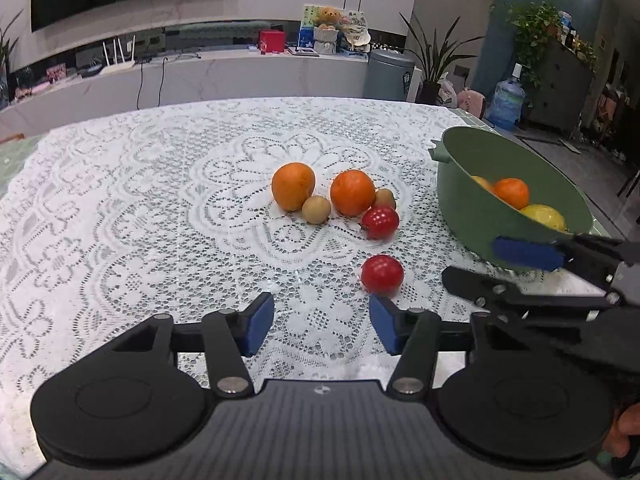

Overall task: Organize fruits
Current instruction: 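Withdraw both grippers from the colander toward the fruits on the tablecloth, then close the right gripper on a red cherry tomato while the left gripper grasps a mandarin orange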

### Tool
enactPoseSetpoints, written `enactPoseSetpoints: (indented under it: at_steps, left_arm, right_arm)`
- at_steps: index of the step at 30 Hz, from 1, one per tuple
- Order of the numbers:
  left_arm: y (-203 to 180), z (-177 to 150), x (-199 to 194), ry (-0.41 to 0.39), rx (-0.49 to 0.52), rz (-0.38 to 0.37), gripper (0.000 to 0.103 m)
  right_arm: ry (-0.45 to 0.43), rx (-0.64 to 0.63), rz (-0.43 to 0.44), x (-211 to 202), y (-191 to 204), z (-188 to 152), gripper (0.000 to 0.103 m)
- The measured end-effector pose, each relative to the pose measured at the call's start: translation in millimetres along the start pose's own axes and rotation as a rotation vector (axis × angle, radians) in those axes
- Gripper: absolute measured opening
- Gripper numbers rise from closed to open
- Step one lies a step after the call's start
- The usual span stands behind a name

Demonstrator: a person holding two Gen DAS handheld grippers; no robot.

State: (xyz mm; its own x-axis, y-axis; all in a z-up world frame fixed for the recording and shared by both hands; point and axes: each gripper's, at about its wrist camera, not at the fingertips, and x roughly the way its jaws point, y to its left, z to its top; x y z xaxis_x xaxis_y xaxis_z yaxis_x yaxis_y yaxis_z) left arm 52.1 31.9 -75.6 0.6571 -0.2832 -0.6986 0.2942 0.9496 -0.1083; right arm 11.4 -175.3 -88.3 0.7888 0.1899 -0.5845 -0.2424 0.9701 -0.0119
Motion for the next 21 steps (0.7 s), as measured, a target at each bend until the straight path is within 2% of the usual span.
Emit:
enactPoseSetpoints:
  at_steps: [5,12,21]
  left_arm:
    - [6.1,3.6,8.3,0.008,-0.017,-0.007,0.052]
    - [14.1,10.5,23.3,0.027,-0.042,-0.009,0.05]
    - [12.2,12.8,37.1,0.034,-0.006,0.001,0.05]
  right_arm:
    - [0.011,-0.052,0.059,17.5,9.5,1.1,0.031]
    - [0.049,-0.035,0.112,41.6,13.4,2.7,0.031]
    - [0.088,-0.022,0.119,65.4,16.5,5.1,0.031]
